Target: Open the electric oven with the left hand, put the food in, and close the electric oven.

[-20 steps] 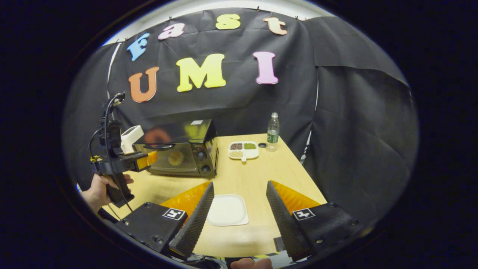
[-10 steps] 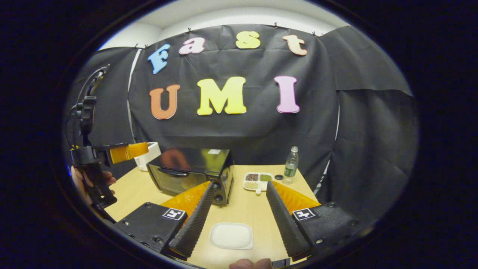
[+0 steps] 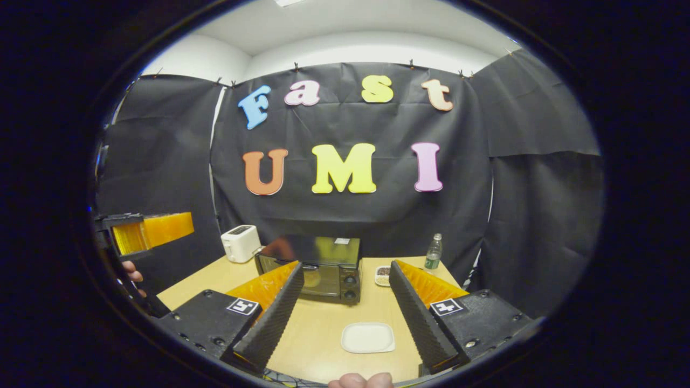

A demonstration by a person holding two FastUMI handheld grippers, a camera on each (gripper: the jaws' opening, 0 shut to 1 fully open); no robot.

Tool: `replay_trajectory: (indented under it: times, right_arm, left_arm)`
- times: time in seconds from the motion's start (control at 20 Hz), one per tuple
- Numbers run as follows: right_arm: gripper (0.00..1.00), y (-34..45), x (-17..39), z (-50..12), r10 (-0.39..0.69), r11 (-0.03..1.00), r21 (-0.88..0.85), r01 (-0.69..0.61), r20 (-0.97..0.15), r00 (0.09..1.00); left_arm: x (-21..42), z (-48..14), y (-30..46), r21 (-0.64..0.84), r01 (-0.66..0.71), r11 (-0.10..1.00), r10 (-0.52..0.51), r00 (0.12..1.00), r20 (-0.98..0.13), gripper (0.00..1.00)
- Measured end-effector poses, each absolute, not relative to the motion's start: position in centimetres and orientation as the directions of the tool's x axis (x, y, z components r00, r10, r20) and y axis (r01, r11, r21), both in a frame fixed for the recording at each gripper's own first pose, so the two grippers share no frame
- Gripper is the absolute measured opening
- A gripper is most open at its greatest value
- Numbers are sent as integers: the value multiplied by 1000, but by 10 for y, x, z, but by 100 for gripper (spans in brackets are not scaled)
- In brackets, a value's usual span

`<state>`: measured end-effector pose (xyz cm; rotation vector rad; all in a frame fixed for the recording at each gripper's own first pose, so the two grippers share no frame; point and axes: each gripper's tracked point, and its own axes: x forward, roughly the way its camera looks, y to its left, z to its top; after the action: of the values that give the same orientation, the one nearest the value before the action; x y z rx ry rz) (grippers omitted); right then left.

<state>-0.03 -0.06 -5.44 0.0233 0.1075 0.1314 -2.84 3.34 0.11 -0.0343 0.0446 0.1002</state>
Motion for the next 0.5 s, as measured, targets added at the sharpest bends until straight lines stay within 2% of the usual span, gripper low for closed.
replay_trajectory:
  times: [0.25, 0.5]
  right_arm:
    - [100, 28, -73, -52, 147, 989, 28, -145, -90, 985]
    - [100, 48, -114, -56, 177, 984, 11, -177, -104, 979]
  left_arm:
    - [-103, -5, 39, -36, -117, 993, 115, 992, -41, 93]
    - [-144, -14, 37, -40, -115, 993, 113, 992, -54, 93]
